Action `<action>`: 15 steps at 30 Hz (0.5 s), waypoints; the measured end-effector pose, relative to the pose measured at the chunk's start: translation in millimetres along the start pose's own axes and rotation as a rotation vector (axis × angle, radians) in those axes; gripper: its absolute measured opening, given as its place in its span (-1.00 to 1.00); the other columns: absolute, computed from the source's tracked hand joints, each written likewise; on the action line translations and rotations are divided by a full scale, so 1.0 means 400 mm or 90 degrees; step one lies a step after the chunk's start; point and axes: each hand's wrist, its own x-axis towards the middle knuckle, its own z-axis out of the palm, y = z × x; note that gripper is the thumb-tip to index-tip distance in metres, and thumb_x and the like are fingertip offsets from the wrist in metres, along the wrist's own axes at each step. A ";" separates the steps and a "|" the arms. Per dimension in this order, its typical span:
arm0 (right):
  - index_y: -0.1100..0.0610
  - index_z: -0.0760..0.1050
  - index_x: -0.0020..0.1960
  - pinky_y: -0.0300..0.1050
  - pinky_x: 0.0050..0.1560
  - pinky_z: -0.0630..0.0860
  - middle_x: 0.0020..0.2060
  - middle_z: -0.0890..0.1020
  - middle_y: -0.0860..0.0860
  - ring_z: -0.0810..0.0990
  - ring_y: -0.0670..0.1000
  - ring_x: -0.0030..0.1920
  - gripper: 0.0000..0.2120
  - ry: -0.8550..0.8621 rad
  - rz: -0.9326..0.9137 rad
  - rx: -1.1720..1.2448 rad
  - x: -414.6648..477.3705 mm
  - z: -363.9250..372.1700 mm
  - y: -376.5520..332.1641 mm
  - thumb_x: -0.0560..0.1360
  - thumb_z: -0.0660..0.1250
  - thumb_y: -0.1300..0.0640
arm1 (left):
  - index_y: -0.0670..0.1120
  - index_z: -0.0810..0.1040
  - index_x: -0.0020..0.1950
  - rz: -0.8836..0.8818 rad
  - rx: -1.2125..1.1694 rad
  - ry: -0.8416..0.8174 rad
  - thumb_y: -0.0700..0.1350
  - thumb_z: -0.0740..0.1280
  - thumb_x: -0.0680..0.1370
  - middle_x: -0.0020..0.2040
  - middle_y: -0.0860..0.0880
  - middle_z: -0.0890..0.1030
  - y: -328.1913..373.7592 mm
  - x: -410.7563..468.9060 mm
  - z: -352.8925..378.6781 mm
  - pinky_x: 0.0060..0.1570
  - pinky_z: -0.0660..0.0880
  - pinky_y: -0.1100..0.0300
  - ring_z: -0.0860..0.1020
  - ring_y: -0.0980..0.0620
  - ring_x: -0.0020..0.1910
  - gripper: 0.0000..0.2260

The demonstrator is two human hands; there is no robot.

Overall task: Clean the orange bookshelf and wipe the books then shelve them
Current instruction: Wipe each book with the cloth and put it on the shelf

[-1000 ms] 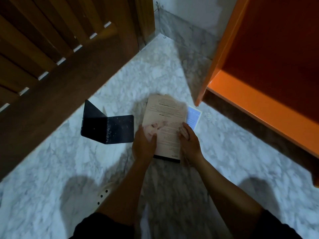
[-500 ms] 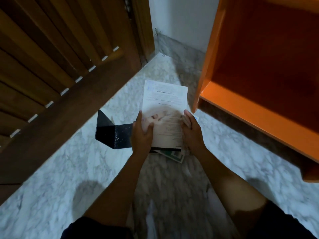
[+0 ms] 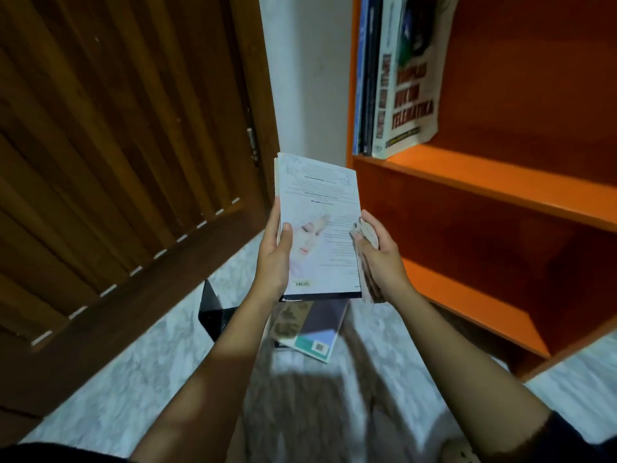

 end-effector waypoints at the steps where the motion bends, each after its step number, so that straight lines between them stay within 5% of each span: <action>1: 0.10 0.32 0.42 -0.34 0.05 0.52 0.31 0.46 0.00 0.45 -0.04 0.29 -0.58 -0.001 -0.011 -0.008 -0.007 -0.008 -0.028 0.58 0.24 0.24 | 0.18 0.23 0.38 0.014 -0.009 0.006 -0.14 0.10 0.65 0.44 0.07 0.33 0.026 -0.005 0.014 0.24 0.46 0.11 0.40 0.06 0.36 -0.65; 5: -0.09 0.30 0.43 0.05 0.31 0.44 0.38 0.42 -0.05 0.42 -0.02 0.34 -0.56 0.032 -0.075 -0.100 -0.026 -0.043 -0.122 0.58 0.25 0.12 | 0.25 0.25 0.32 0.040 -0.010 0.033 -0.11 0.12 0.64 0.45 0.05 0.33 0.100 -0.042 0.061 0.33 0.37 -0.12 0.38 0.00 0.38 -0.68; 10: -0.08 0.12 0.51 -0.01 0.41 0.26 0.45 0.29 -0.06 0.23 -0.09 0.43 -0.48 -0.004 -0.257 -0.315 -0.064 -0.026 -0.203 0.60 0.20 0.04 | 0.17 0.24 0.38 0.051 -0.033 0.045 -0.12 0.09 0.65 0.39 0.09 0.38 0.128 -0.081 0.107 0.22 0.49 0.04 0.45 0.04 0.31 -0.67; 15: -0.03 -0.04 0.55 -0.09 0.42 0.11 0.51 0.19 -0.05 0.14 -0.06 0.48 -0.42 -0.062 -0.288 -0.487 -0.108 0.014 -0.204 0.62 0.13 -0.04 | 0.17 0.22 0.36 0.051 -0.049 0.031 -0.13 0.10 0.65 0.33 0.12 0.40 0.152 -0.104 0.131 -0.11 0.55 0.31 0.54 0.18 0.11 -0.67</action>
